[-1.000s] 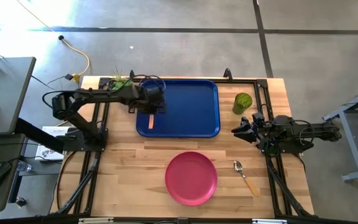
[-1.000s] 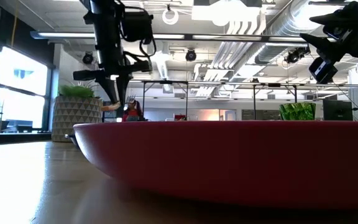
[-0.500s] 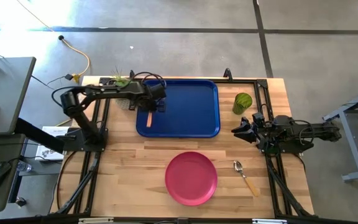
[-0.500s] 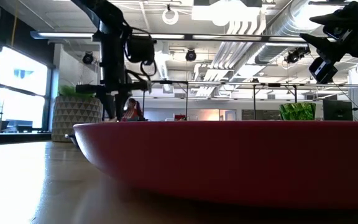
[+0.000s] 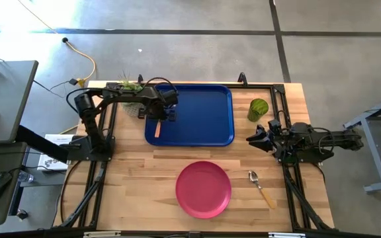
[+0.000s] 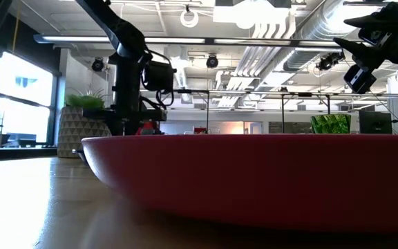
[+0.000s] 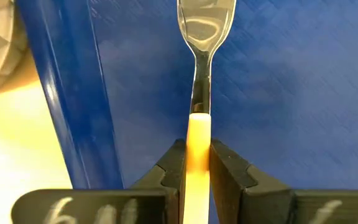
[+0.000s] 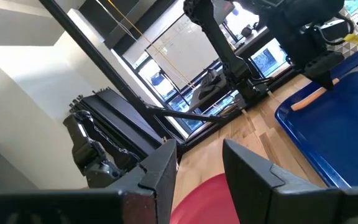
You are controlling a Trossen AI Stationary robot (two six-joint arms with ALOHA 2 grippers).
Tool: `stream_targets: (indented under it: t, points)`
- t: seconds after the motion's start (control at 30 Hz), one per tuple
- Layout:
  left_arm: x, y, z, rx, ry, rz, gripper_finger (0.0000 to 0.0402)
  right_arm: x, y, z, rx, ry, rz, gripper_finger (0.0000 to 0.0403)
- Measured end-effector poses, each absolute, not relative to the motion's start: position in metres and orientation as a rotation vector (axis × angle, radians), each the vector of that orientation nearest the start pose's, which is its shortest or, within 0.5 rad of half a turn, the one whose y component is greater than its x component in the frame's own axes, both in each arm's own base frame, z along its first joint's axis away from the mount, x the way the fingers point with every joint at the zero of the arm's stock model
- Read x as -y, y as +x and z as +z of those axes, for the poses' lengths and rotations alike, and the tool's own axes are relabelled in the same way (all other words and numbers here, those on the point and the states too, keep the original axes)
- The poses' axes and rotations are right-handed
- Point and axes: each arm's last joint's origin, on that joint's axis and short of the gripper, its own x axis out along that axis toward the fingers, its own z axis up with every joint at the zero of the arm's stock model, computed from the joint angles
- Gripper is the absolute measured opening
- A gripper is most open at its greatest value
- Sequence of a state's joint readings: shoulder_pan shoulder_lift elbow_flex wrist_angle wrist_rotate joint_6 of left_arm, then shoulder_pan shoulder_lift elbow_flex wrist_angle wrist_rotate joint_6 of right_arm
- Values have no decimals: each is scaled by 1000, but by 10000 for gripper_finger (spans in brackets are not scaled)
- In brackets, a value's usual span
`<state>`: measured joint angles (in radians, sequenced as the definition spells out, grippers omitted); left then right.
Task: Pick and place plate/cup/fork/spoon on tray
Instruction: Put the orange fork on the left on the blue tray
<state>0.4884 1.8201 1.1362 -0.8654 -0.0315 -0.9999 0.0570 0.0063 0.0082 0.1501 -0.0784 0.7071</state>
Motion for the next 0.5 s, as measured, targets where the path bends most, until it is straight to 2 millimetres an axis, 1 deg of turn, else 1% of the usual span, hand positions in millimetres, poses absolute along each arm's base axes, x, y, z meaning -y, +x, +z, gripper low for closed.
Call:
stream_targets:
  t: [0.5]
  points:
    - [-169, 266, 154, -1186, -1189, 1204, 45, -8, 96, 178, 79, 704, 176, 124]
